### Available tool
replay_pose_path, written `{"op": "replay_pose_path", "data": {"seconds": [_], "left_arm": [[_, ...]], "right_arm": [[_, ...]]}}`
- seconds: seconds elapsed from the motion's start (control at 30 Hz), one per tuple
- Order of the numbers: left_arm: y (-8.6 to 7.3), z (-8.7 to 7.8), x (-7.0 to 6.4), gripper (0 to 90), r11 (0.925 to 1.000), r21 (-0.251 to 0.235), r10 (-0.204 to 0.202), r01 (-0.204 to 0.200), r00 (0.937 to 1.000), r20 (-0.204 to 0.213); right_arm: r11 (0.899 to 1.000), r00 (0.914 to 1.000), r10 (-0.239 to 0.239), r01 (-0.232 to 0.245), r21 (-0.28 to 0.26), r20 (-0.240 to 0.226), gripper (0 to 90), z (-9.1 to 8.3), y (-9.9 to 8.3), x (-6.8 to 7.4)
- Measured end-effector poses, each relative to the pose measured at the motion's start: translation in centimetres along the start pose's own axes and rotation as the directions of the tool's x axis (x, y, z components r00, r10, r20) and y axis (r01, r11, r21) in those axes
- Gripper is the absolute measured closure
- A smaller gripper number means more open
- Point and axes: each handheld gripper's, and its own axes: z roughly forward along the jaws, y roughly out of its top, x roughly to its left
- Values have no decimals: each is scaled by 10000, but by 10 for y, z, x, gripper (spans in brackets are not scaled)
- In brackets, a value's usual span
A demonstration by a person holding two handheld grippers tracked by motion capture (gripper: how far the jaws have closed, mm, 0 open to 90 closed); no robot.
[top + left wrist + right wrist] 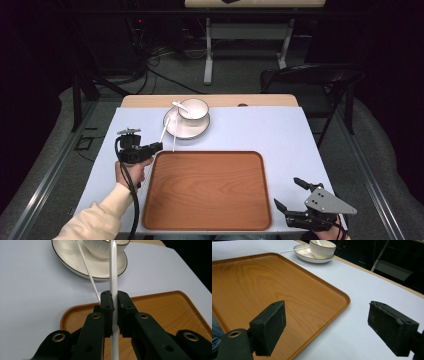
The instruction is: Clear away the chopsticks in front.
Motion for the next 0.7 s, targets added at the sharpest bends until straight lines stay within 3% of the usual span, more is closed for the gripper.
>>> {"op": "replay_pose_path", "data": {"seconds": [0.47, 0.7], "left_arm": [[-50, 0, -3, 840, 9978, 97, -658, 661, 9974, -279], [-74, 4, -4, 839, 9946, 281, -973, 995, 9927, -707]], "right_arm": [[10000, 10000, 3, -3, 5, 13, 143, 0, 0, 0], [10000, 10000, 2, -2, 33, 3, 143, 0, 0, 0]]}}
